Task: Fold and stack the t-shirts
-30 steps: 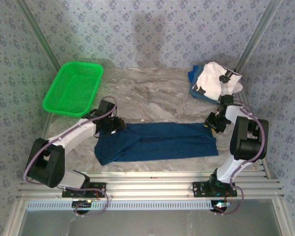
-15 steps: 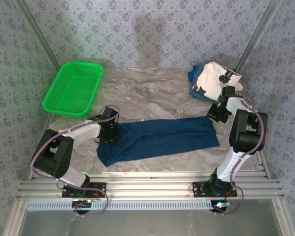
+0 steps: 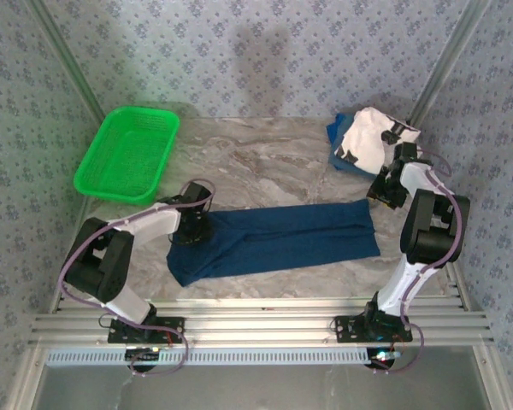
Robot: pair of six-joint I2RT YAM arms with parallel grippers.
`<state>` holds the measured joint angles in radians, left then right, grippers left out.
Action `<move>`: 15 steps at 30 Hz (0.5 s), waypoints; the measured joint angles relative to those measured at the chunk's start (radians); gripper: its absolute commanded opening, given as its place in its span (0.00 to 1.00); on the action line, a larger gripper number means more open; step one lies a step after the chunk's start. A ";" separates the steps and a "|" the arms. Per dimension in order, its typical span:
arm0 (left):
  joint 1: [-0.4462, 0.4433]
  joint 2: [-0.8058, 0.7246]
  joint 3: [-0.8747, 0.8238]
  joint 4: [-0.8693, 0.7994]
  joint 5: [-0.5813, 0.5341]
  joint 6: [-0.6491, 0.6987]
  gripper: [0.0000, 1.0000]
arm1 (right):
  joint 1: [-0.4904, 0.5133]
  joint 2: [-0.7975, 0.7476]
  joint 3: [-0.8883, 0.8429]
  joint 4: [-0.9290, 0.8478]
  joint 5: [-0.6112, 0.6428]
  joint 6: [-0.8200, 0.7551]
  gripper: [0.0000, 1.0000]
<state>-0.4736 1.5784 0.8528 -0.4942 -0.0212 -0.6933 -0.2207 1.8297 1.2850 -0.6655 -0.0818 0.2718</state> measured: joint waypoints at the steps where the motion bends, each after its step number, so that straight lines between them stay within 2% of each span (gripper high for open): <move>1: -0.002 -0.003 0.002 -0.002 0.000 0.004 0.37 | 0.004 -0.010 -0.003 0.002 -0.001 0.001 0.48; 4: -0.005 -0.036 0.009 -0.026 -0.006 0.008 0.42 | 0.034 -0.075 -0.016 -0.005 -0.011 0.011 0.57; 6: -0.005 -0.080 0.032 -0.063 -0.018 0.003 0.49 | 0.075 -0.138 -0.021 -0.004 -0.041 0.024 0.64; 8: -0.005 -0.141 0.066 -0.091 -0.027 -0.005 0.57 | 0.131 -0.208 -0.035 0.007 -0.090 0.043 0.76; 11: 0.008 -0.237 0.111 -0.115 -0.026 -0.016 0.60 | 0.222 -0.311 -0.127 0.077 -0.198 0.083 0.92; 13: 0.041 -0.280 0.118 -0.123 -0.005 -0.024 0.61 | 0.277 -0.351 -0.201 0.121 -0.258 0.108 0.97; 15: 0.088 -0.303 0.113 -0.135 0.020 -0.034 0.61 | 0.327 -0.365 -0.271 0.163 -0.307 0.132 0.97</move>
<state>-0.3855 1.2758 0.9653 -0.6289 -0.0013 -0.7273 0.1059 1.4651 1.0138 -0.5026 -0.3885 0.4038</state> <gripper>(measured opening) 0.606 0.967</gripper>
